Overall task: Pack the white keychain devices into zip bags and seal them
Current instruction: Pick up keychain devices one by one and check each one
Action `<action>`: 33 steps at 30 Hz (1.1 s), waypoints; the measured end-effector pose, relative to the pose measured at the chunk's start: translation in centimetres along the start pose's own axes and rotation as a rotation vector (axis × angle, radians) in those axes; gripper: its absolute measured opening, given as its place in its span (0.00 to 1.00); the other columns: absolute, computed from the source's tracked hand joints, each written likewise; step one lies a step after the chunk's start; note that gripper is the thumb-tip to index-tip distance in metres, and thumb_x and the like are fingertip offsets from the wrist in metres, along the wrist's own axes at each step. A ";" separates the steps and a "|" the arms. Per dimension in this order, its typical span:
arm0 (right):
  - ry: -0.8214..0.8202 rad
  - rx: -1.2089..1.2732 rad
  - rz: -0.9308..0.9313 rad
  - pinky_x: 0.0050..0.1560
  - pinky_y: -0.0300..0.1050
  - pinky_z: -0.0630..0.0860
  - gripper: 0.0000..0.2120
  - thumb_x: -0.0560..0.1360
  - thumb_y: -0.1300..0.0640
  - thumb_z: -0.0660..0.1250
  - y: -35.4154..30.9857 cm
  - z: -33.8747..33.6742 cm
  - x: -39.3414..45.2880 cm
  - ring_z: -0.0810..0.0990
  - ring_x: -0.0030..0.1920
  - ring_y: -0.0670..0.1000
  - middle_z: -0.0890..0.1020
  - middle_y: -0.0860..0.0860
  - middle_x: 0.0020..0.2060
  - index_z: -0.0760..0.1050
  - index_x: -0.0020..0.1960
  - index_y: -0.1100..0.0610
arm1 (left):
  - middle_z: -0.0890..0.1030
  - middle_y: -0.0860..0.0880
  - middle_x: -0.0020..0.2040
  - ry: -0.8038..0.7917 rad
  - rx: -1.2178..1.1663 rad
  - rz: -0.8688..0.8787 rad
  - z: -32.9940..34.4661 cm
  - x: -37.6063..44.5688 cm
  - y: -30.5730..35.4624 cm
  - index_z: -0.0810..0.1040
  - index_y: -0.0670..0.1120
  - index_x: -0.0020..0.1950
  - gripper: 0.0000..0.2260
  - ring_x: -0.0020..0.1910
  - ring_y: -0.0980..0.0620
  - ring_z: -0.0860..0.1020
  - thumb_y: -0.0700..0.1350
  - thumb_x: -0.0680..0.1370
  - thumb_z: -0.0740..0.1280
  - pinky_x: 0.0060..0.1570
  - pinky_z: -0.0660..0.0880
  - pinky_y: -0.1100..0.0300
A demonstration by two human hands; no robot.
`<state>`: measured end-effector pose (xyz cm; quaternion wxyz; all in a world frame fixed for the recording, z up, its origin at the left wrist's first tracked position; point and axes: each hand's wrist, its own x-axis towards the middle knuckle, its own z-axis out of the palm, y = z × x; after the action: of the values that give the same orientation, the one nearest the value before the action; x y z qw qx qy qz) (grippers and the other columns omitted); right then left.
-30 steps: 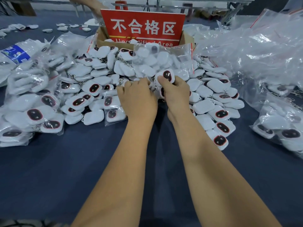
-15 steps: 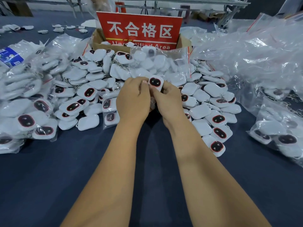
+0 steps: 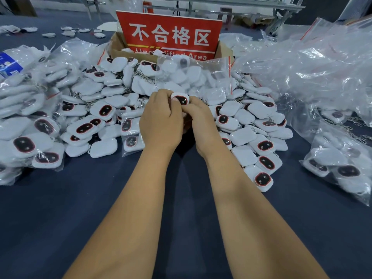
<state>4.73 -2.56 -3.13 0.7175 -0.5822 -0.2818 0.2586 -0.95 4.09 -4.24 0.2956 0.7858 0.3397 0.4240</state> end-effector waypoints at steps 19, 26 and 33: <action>0.140 0.123 0.004 0.26 0.36 0.68 0.07 0.74 0.60 0.65 -0.6 0.2 -0.6 0.73 0.29 0.46 0.75 0.49 0.29 0.75 0.38 0.54 | 0.69 0.56 0.38 -0.024 0.075 0.070 -0.3 -0.4 0.2 0.69 0.49 0.43 0.10 0.42 0.52 0.69 0.52 0.77 0.54 0.38 0.58 0.57; 0.121 0.116 -0.020 0.28 0.37 0.68 0.10 0.72 0.61 0.64 -0.6 0.2 -0.6 0.72 0.31 0.47 0.75 0.48 0.29 0.77 0.34 0.51 | 0.71 0.55 0.40 -0.016 0.032 0.077 -0.4 -0.5 0.1 0.69 0.48 0.42 0.11 0.40 0.52 0.70 0.53 0.77 0.53 0.35 0.59 0.57; 0.088 0.060 -0.056 0.35 0.42 0.69 0.12 0.73 0.59 0.64 -0.5 0.4 -0.4 0.74 0.37 0.51 0.79 0.50 0.34 0.82 0.35 0.47 | 0.75 0.53 0.43 -0.001 -0.089 0.048 -0.7 -0.6 0.3 0.72 0.47 0.47 0.11 0.40 0.54 0.72 0.53 0.78 0.56 0.36 0.65 0.60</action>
<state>4.22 -2.64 -2.63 0.7532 -0.5633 -0.2580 0.2208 -1.70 3.50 -3.97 0.3203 0.7800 0.3015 0.4452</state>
